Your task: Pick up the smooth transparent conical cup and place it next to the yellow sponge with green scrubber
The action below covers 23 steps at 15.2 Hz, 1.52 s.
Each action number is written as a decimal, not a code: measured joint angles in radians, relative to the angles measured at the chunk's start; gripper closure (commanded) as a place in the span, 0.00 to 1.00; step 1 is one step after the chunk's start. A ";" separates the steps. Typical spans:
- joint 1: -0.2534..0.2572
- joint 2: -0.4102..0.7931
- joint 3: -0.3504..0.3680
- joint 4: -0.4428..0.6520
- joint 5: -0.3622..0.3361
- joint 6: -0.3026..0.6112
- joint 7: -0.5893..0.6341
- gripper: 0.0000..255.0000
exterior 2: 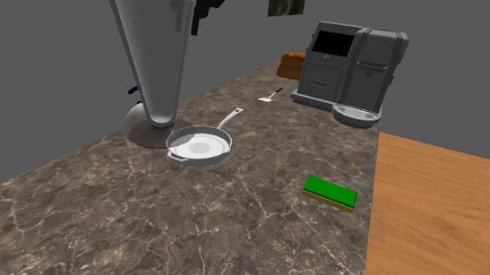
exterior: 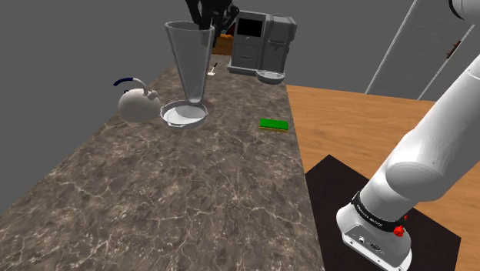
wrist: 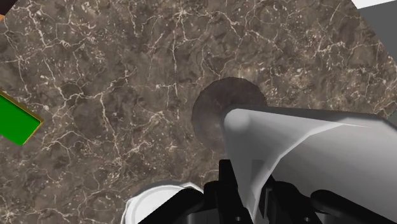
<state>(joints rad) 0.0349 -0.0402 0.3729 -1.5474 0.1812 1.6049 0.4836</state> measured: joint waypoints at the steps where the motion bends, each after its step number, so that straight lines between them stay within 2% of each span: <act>1: -0.011 -0.011 -0.013 -0.019 0.006 0.003 -0.025 1.00; 10: -0.108 -0.101 -0.140 -0.205 0.038 0.058 -0.267 1.00; 16: -0.168 -0.110 -0.223 -0.271 0.034 0.085 -0.419 1.00; 23: -0.232 -0.074 -0.306 -0.298 0.022 0.117 -0.573 1.00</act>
<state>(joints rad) -0.1971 -0.1146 0.0669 -1.8452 0.2028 1.7220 -0.0893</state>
